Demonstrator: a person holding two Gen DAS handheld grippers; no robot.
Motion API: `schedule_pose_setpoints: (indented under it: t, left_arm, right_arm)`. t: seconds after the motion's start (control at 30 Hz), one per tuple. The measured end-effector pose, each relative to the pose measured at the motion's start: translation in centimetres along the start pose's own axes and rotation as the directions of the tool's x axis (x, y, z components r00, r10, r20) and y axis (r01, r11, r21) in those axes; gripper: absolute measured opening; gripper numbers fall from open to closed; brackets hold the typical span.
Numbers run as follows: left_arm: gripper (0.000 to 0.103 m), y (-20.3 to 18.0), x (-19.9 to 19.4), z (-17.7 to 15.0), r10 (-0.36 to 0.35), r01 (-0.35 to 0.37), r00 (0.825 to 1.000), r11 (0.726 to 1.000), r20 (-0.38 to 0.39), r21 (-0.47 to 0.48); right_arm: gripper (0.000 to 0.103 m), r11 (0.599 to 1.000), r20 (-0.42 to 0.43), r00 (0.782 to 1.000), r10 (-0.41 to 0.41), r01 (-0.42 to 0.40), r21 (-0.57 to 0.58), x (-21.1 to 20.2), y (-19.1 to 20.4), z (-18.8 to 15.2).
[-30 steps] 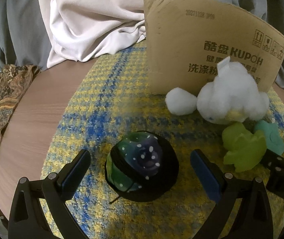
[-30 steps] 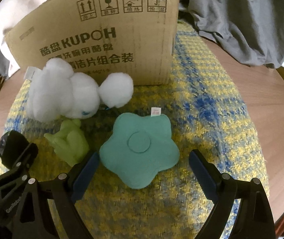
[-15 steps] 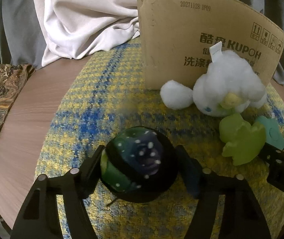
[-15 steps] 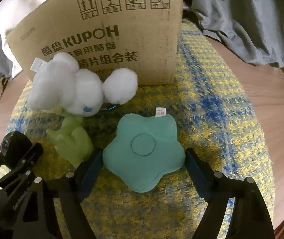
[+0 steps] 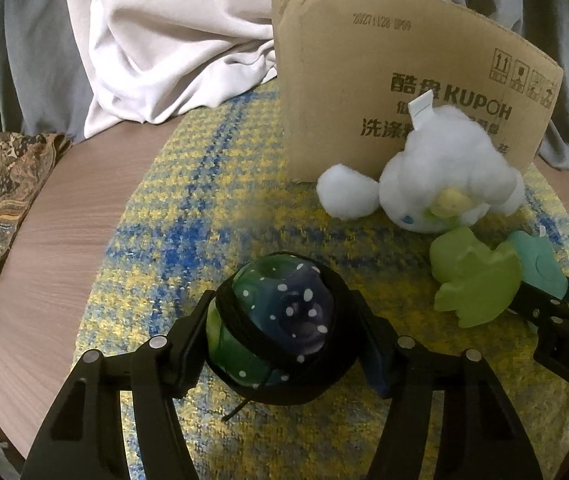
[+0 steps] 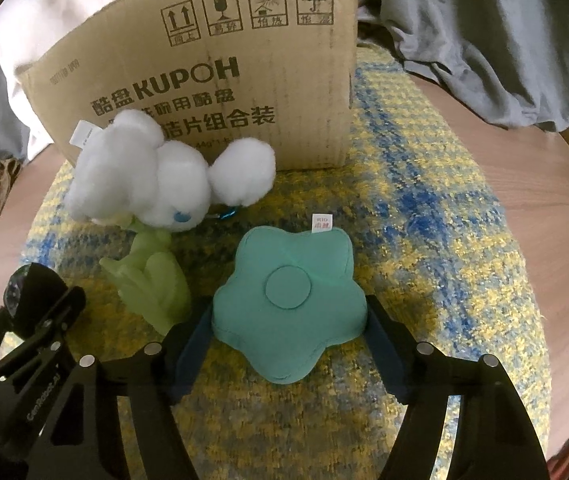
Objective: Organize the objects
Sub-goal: 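Grasp the teal star plush with the right tool while the left tool grasps the dark green ball, then lift the star plush and green ball and carry both over the box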
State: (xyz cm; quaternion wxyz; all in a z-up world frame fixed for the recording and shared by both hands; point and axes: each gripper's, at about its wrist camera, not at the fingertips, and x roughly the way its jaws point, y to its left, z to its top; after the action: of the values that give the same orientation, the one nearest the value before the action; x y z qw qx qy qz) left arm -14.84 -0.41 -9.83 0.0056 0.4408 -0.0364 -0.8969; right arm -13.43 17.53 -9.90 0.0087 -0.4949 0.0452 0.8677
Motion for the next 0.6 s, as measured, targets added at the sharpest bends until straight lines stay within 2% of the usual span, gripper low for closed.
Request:
schedule_pose_setpoints:
  t: [0.6]
  left_arm:
    - [0.063, -1.0, -3.5, 1.3, -0.027, 0.026, 0.998, 1.000, 0.064, 0.011]
  right_arm:
    - [0.072, 1.000, 0.074, 0.997, -0.002, 0.000, 0.027, -4.1, -1.6, 1.0]
